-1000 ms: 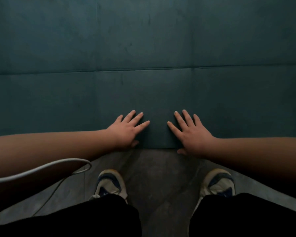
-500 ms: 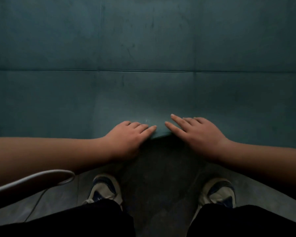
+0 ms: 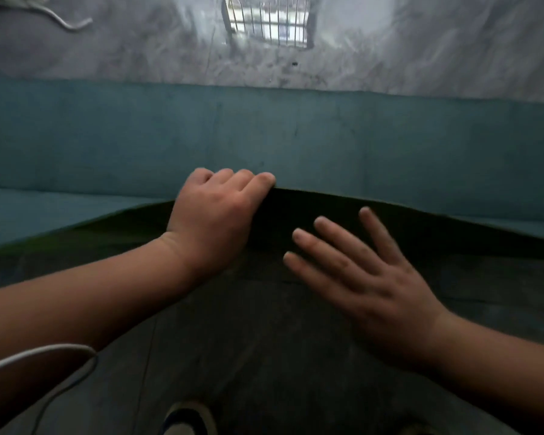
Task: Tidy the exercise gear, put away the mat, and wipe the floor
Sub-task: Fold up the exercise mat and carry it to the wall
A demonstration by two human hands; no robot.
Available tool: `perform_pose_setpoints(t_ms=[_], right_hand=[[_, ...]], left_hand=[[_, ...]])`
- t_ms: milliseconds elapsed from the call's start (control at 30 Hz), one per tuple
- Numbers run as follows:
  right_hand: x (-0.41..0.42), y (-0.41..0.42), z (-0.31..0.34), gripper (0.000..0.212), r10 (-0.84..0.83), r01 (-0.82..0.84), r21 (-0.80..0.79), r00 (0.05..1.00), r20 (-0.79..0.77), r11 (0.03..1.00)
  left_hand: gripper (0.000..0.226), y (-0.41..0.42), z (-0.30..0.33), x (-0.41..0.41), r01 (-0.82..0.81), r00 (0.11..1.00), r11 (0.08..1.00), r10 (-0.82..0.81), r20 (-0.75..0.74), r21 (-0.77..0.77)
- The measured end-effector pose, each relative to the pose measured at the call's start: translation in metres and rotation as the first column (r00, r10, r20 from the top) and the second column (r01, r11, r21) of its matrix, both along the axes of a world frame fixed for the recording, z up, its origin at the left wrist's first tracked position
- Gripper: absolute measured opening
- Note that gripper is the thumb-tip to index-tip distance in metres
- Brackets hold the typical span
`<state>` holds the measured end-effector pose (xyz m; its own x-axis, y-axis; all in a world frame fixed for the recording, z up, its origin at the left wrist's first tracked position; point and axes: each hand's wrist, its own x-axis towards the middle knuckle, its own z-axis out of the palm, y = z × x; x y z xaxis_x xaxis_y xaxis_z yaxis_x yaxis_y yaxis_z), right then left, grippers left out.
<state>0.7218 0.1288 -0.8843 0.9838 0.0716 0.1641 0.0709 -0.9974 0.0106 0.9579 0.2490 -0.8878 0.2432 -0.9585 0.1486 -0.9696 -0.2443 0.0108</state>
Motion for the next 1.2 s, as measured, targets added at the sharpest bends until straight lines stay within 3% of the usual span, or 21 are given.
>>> perform_pose_setpoints(t_ms=[67, 200, 467, 667, 833, 1033, 1200], right_hand=[[0.007, -0.005, -0.005, 0.073, -0.046, 0.042, -0.033, 0.991, -0.125, 0.999], [0.038, -0.042, -0.021, 0.101, -0.296, 0.292, -0.058, 0.914, -0.277, 0.955], [0.100, -0.099, -0.033, 0.085, -0.513, 0.505, -0.098, 0.823, -0.246, 0.858], [0.125, -0.132, -0.060, 0.075, -0.566, 0.573, -0.084, 0.759, -0.321, 0.815], [0.129, -0.127, -0.090, 0.067, -0.615, 0.669, 0.024, 0.696, -0.371, 0.743], [0.100, -0.111, -0.133, 0.068, -0.588, 0.703, 0.062, 0.637, -0.499, 0.709], [0.087, -0.123, -0.155, 0.066, -0.558, 0.682, 0.051, 0.637, -0.532, 0.729]], left_hand=[[0.034, -0.014, 0.007, 0.010, -0.061, 0.997, 0.996, 0.064, 0.041, -0.061], [0.043, -0.048, 0.014, 0.026, -0.158, 0.985, 0.978, 0.166, 0.051, -0.133], [0.082, -0.087, 0.004, 0.055, -0.146, 0.986, 0.968, 0.160, 0.053, -0.205], [0.077, -0.080, -0.060, 0.064, -0.068, 0.998, 0.995, 0.069, -0.010, 0.079], [0.070, -0.094, -0.089, 0.068, -0.092, 0.992, 0.915, 0.120, -0.045, 0.393], [0.066, -0.096, -0.132, 0.056, -0.218, 0.929, 0.839, 0.335, -0.158, 0.499], [0.061, -0.096, -0.152, 0.054, -0.231, 0.894, 0.811, 0.395, -0.211, 0.538]])
